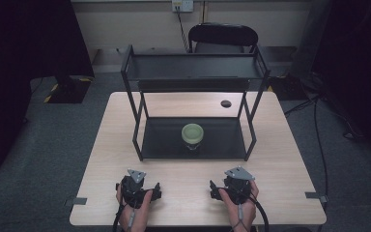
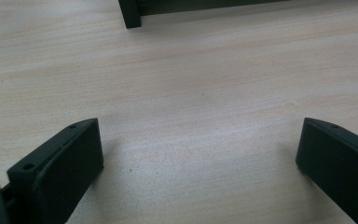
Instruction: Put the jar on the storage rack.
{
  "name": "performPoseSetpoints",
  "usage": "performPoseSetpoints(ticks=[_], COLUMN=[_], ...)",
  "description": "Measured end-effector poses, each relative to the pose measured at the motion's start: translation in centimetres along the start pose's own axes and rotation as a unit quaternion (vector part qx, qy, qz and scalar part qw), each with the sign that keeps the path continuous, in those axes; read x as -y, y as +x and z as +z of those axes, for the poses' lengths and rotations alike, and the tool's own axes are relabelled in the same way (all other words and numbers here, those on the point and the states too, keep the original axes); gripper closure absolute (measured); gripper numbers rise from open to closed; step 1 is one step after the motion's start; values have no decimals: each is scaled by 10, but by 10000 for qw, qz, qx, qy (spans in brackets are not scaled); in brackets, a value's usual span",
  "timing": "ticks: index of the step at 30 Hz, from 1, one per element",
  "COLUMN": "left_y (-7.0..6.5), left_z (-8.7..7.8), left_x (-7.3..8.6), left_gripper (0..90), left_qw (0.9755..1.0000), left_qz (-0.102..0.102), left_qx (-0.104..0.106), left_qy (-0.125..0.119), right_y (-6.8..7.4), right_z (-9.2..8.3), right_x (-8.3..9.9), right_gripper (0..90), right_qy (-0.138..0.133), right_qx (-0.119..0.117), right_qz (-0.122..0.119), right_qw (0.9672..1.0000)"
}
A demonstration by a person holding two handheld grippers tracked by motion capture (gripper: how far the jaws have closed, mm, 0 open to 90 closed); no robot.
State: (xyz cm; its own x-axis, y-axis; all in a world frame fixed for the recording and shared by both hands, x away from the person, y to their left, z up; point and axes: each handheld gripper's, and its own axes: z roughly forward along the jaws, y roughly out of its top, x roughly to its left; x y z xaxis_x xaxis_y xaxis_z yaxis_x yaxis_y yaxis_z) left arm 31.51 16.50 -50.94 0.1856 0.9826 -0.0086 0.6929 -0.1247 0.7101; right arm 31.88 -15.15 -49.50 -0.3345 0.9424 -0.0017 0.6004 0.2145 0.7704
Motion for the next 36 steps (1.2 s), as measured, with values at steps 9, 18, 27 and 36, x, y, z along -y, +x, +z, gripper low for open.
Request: performPoseSetpoints(ticks=[9, 18, 27, 36], left_y=[0, 0, 0, 0], left_z=[0, 0, 0, 0], left_x=[0, 0, 0, 0], left_gripper=[0, 0, 0, 0], left_qw=[10000, 10000, 10000, 10000], left_qz=[0, 0, 2, 0], left_qx=[0, 0, 0, -1], left_qy=[0, 0, 0, -1], right_y=[-1, 0, 2, 2], right_z=[4, 10, 12, 12], right_x=[7, 10, 10, 10], right_gripper=[19, 21, 4, 0], right_qy=[130, 307, 426, 440], right_qx=[25, -13, 69, 60], right_qz=[79, 114, 32, 28], right_qw=[9999, 9995, 9991, 9990])
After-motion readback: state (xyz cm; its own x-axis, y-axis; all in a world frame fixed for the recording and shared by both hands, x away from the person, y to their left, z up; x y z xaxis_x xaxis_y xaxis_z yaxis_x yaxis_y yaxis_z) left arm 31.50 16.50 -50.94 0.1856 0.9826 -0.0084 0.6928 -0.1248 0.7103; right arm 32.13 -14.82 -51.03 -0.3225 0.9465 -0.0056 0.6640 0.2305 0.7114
